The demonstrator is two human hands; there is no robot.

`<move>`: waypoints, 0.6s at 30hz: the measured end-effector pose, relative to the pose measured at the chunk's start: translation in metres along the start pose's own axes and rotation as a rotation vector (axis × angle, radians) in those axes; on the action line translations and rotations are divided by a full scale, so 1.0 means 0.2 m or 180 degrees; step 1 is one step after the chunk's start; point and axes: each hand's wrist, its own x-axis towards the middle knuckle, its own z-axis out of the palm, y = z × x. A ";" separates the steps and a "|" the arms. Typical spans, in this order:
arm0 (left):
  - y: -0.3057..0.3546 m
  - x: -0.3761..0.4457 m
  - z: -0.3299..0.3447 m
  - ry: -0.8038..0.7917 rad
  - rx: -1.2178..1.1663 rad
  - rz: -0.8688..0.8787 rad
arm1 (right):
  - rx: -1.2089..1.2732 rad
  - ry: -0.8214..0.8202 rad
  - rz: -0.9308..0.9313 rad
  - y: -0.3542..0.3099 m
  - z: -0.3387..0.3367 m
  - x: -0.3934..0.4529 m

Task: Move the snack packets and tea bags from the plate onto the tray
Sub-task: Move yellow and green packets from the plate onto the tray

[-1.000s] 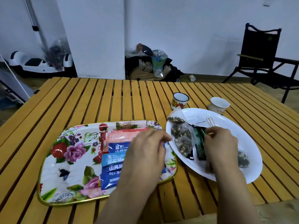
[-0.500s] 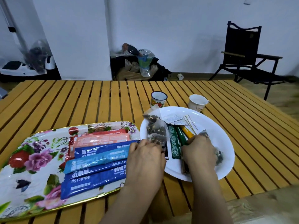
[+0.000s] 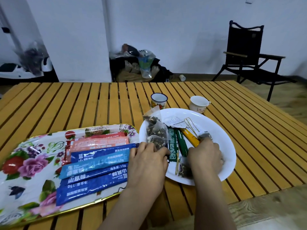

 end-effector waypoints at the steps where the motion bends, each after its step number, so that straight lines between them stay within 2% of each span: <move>1: 0.00 0.00 0.00 -0.0015 -0.0023 0.0028 | -0.0033 0.0019 0.0029 0.00 0.00 0.00; 5: -0.01 0.00 0.00 -0.0020 -0.0009 0.0086 | -0.0369 0.0242 -0.0016 0.01 -0.01 -0.01; 11: -0.02 0.01 0.00 0.0044 -0.0176 0.0115 | -0.0419 0.0123 0.0008 0.00 0.01 -0.01; 14: -0.03 0.01 0.00 0.0066 -0.0443 0.0200 | -0.0024 0.0310 -0.0073 0.01 0.00 0.00; 18: -0.03 0.01 0.00 0.0082 -0.0601 0.0447 | 0.0924 0.0735 -0.0536 -0.02 -0.09 -0.02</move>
